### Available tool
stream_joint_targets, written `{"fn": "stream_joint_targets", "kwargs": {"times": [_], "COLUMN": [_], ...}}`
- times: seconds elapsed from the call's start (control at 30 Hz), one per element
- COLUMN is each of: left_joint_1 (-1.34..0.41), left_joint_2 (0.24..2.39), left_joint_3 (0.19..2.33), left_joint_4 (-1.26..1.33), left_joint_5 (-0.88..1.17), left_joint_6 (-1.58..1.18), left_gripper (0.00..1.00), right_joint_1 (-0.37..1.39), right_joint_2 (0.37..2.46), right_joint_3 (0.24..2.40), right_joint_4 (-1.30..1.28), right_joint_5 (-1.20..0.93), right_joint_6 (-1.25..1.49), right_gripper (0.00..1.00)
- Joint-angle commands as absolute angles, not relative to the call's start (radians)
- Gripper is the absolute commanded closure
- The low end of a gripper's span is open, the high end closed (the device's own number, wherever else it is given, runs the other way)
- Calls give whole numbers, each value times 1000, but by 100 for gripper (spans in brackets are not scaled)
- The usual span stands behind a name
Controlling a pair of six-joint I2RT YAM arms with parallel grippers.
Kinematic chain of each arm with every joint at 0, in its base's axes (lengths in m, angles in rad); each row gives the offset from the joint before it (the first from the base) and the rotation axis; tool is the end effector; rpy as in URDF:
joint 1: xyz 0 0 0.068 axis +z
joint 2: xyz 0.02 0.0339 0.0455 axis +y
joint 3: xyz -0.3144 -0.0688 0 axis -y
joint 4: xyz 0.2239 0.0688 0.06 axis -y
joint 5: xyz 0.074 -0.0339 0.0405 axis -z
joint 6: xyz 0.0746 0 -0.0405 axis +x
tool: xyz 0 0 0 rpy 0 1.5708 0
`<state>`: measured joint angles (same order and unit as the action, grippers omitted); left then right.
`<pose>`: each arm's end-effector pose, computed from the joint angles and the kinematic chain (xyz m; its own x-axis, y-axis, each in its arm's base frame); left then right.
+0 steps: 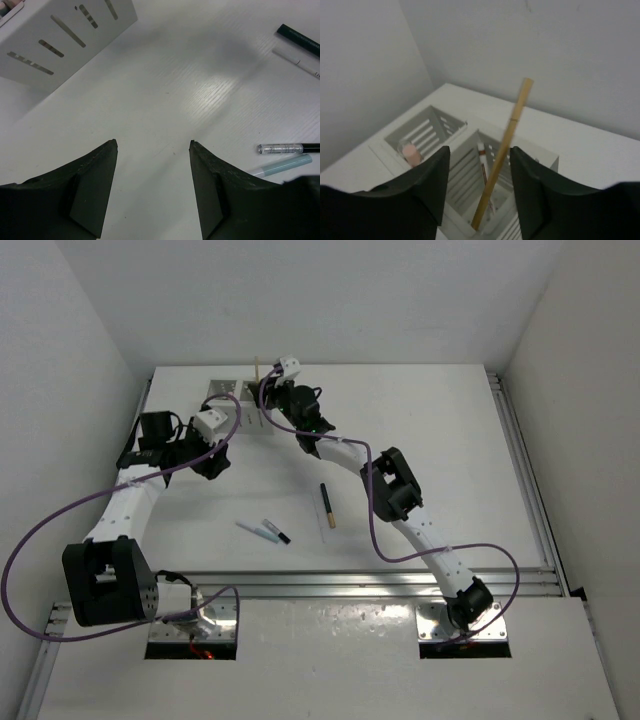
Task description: Organize the makeup
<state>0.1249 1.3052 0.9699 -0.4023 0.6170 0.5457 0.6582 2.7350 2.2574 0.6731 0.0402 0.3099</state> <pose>0.2717 -0.0094 0.3092 -0.4026 0.3761 -0.8346 0.6226 0.7808 0.0515 0.5405 0.4141 0.2171 -0.0305 0.3616 -0.9318 -0.5992 0.7395 0.3066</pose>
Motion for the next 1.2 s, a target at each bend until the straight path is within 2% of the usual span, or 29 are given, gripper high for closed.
{"fn": "stream_joint_targets", "kwargs": {"times": [0.0, 0.2, 0.27, 0.37, 0.4, 0.5, 0.63, 0.7, 0.73, 0.77, 0.8, 0.83, 0.87, 0.97, 1.17], "left_joint_1": [121, 121, 121, 121, 121, 121, 121, 121, 121, 121, 121, 121, 121, 112, 103], "left_joint_2": [1293, 1293, 1293, 1293, 1293, 1284, 1284, 1284, 1284, 1284, 1284, 1284, 1284, 1284, 1284], "left_joint_3": [963, 963, 963, 963, 963, 963, 954, 954, 954, 954, 954, 954, 954, 954, 936], "left_joint_4": [-383, -383, -383, -383, -383, -383, -383, -383, -383, -383, -383, -383, -383, -383, -383], "left_joint_5": [640, 640, 649, 649, 658, 658, 658, 658, 658, 658, 658, 669, 669, 678, 678], "left_joint_6": [551, 551, 551, 551, 551, 551, 551, 551, 551, 551, 551, 551, 551, 560, 560], "left_gripper": [35, 34, 34, 34, 34, 34, 34, 34, 34, 34, 34, 34, 34, 34, 34], "right_joint_1": [669, 673, 675, 681, 684, 721, 732, 724, 723, 729, 729, 729, 729, 741, 744], "right_joint_2": [2658, 2519, 2438, 2277, 2205, 2042, 1898, 1859, 1842, 1841, 1844, 1851, 1864, 1891, 1894], "right_joint_3": [2215, 2080, 1953, 1821, 1719, 1605, 1467, 1395, 1384, 1375, 1371, 1374, 1382, 1407, 1338], "right_joint_4": [724, 772, 787, 720, 677, 324, -73, -191, -269, -344, -379, -441, -498, -603, -615], "right_joint_5": [-20, -84, -86, -132, -146, -115, -17, -3, -2, -2, -2, -11, -79, -95, -28], "right_joint_6": [287, 233, 218, 183, 167, 22, 60, 110, 118, 124, 135, 156, 173, 233, 316], "right_gripper": [46, 24, 17, 0, 0, 0, 0, 5, 13, 32, 42, 58, 62, 57, 57]}}
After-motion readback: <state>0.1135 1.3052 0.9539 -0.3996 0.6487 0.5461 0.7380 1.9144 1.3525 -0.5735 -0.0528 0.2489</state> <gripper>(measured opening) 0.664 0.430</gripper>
